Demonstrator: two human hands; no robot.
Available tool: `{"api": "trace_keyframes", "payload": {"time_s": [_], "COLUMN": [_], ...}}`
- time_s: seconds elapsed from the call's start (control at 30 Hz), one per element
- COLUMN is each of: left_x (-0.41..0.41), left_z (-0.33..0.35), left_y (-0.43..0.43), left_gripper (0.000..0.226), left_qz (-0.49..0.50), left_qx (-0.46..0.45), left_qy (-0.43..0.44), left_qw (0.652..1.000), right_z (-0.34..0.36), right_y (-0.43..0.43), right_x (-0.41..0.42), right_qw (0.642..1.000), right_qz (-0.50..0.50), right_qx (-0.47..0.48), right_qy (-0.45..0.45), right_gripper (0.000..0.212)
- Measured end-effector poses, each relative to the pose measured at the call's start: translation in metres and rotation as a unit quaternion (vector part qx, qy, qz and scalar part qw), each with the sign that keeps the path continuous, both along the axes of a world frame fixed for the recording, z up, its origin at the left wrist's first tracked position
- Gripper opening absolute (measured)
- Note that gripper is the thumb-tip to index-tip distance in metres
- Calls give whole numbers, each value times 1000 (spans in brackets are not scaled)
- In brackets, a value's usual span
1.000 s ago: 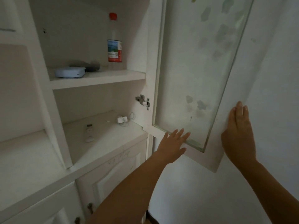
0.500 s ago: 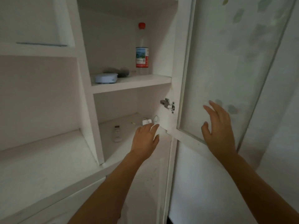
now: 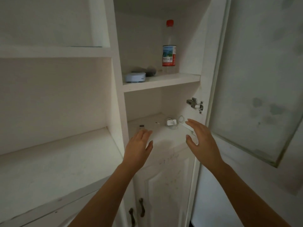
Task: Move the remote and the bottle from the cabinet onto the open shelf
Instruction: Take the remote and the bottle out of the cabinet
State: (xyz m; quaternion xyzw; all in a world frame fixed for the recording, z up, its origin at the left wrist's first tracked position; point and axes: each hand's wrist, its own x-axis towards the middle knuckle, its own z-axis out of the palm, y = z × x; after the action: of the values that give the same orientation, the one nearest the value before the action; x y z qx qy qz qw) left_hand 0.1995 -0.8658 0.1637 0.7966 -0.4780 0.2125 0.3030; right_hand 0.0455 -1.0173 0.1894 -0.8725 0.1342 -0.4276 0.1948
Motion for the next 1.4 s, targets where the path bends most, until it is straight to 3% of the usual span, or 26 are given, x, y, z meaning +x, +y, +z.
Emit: {"api": "trace_keyframes", "payload": {"time_s": [0.57,0.77,1.03,1.23,1.4], "left_x": [16,47,102,114,115], "left_z": [-37,-44,-58,-66,-69], "left_y": [-44,-77,-120,-137,-141], "left_gripper": [35,39,49,54,51], "left_qz": [-34,72,242,294,330], "left_qx": [26,72,153,177,175], "left_qy": [35,87,169,162,150], "left_qw": [998,991,943,925,916], "right_z": [-34,-47,-48,-57,-73], "right_y": [-32,-69,-118,-137,-142], "right_x": [7,40,90,112,120], "right_qw": [997,996,994,990,978], "right_qz": [-38,-8,47,77,99], "right_qx": [71,79,43,44,35], "right_qy": [21,44,89,106,178], "right_gripper": [38,37,38,39,41]}}
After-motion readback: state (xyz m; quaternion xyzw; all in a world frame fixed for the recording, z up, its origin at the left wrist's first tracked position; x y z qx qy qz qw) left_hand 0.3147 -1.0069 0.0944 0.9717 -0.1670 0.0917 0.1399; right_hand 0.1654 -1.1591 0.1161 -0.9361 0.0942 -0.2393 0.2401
